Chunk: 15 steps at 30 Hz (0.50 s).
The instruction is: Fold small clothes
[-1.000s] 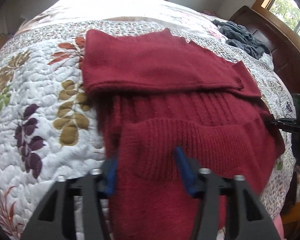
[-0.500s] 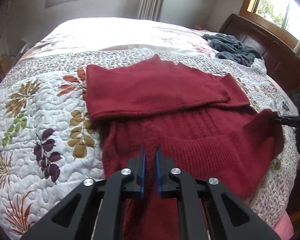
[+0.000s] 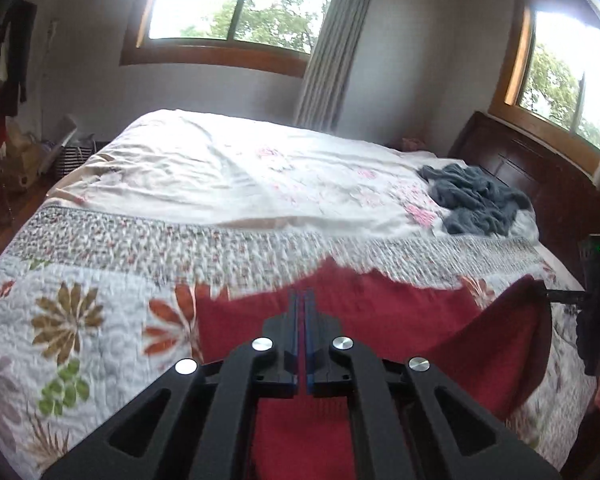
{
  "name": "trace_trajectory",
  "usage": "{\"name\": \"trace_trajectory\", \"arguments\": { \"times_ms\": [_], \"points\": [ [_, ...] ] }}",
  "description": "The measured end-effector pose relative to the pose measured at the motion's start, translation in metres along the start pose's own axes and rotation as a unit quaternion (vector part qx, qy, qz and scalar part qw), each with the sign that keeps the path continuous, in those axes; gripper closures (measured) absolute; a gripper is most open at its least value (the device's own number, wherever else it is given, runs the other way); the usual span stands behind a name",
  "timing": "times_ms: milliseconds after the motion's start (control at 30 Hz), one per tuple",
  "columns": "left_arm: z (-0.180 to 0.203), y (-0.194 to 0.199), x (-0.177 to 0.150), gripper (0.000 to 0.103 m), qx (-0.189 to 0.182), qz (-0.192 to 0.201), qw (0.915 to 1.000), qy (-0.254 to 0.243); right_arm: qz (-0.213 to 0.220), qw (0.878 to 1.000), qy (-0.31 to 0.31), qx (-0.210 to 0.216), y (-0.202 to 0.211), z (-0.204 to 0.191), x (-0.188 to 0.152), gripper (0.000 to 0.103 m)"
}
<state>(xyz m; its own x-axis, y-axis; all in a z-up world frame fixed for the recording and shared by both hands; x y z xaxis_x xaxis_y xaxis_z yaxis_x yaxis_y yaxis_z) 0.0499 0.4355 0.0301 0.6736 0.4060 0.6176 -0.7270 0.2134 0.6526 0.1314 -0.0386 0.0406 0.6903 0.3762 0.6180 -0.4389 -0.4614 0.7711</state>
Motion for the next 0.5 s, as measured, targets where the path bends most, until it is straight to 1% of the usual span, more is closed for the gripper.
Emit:
{"name": "trace_trajectory", "arguments": {
  "times_ms": [33, 67, 100, 133, 200, 267, 333, 367, 400, 433, 500],
  "points": [
    [-0.001, -0.010, 0.003, 0.100, 0.004, -0.012, 0.9999, 0.003, -0.003, 1.000, -0.001, -0.004, -0.006, 0.003, 0.008, 0.098],
    [-0.004, -0.022, 0.003, 0.100, 0.020, -0.028, 0.9994, 0.002, -0.010, 1.000, -0.003, -0.001, -0.014, 0.006, 0.016, 0.098],
    [-0.008, -0.037, -0.001, 0.090, 0.028, -0.062, 0.9977, 0.001, -0.021, 1.000, -0.003, -0.002, -0.023, 0.008, 0.020, 0.098],
    [-0.013, -0.049, -0.007, 0.073, 0.038, -0.087, 0.9955, 0.002, -0.027, 1.000, -0.002, -0.002, -0.028, 0.009, 0.021, 0.098],
    [-0.021, -0.065, -0.023, 0.057, 0.054, -0.119, 0.9914, -0.004, -0.045, 0.999, 0.007, -0.004, -0.041, 0.006, 0.020, 0.098],
    [-0.029, -0.081, -0.042, 0.056, 0.071, -0.148, 0.9864, -0.014, -0.058, 0.998, 0.019, -0.009, -0.051, 0.002, 0.011, 0.098],
    [-0.036, -0.092, -0.057, 0.049, 0.079, -0.171, 0.9820, -0.012, -0.064, 0.998, 0.020, -0.008, -0.056, 0.001, 0.001, 0.098],
    [-0.041, -0.096, -0.065, 0.048, 0.086, -0.178, 0.9802, -0.006, -0.066, 0.998, 0.016, -0.008, -0.058, 0.002, -0.003, 0.098],
    [-0.044, -0.099, -0.070, 0.047, 0.084, -0.184, 0.9792, -0.002, -0.067, 0.998, 0.014, -0.007, -0.059, 0.002, -0.006, 0.098],
    [-0.046, -0.103, -0.076, 0.045, 0.088, -0.193, 0.9772, -0.003, -0.069, 0.998, 0.011, -0.007, -0.062, 0.004, -0.010, 0.098],
    [-0.049, -0.108, -0.082, 0.043, 0.112, -0.197, 0.9738, -0.011, -0.073, 0.997, 0.008, -0.007, -0.064, 0.006, -0.015, 0.098]
  ]
}}
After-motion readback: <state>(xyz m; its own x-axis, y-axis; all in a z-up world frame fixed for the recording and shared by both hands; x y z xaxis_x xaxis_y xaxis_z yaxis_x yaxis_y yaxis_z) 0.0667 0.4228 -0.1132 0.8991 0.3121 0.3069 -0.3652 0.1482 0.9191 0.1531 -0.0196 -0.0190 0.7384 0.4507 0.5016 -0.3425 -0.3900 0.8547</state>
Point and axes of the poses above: each gripper's, at about its wrist camera, not at the fingertips, and y roughly against the way its jaws point, z to its right, x to its top, the point moved 1 cm from there along -y, roughly the way its jaws point, and after that the axes turned 15 degrees about y, right-handed, at the moved point
